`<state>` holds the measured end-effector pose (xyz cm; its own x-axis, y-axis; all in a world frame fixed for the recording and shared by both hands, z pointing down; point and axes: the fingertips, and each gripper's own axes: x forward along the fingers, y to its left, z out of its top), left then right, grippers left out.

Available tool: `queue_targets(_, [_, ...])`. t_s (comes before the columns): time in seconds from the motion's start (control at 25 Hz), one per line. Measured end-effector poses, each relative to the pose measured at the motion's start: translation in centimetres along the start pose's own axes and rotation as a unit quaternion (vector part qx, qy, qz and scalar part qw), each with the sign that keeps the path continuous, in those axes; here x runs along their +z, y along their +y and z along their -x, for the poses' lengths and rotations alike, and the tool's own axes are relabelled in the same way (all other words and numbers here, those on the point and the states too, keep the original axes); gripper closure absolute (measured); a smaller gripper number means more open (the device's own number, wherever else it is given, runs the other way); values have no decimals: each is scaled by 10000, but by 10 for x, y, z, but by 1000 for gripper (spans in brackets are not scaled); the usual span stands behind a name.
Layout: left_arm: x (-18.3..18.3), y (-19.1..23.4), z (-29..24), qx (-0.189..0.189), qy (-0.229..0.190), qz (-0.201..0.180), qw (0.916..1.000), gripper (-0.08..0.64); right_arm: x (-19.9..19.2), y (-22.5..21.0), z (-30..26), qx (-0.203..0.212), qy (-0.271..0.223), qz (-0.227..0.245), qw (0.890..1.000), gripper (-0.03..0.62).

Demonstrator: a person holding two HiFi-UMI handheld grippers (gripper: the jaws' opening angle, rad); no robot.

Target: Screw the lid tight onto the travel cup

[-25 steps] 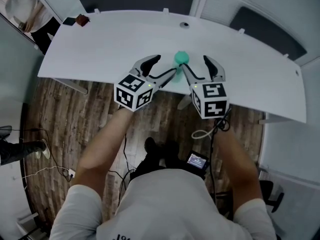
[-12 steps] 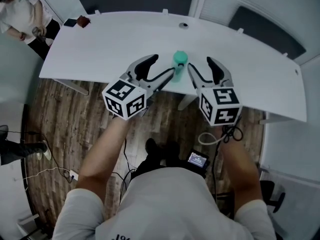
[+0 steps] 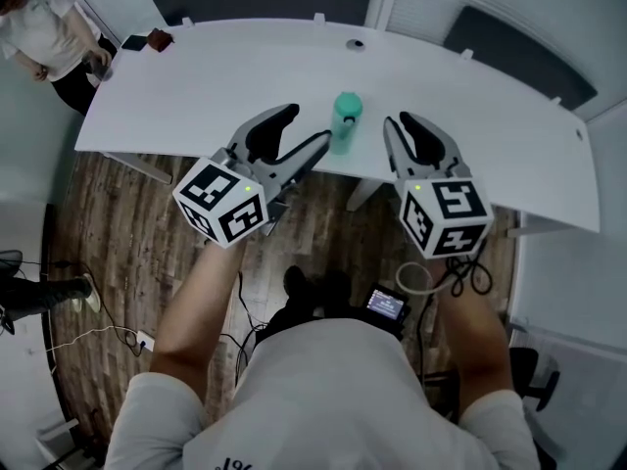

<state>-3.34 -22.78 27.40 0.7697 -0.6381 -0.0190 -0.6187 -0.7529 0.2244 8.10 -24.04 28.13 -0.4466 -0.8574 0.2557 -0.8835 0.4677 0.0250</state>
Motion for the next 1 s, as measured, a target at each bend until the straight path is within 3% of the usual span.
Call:
queue_targets(0.32, [13,-22,17,-37,-167,96,9998,343,2,3,21,94,-49,-98,9999,531])
queue_targets(1.0, [-1,-53,47,23,-242,500,9985,445,-17,4,61,157,2,-329,9993,548])
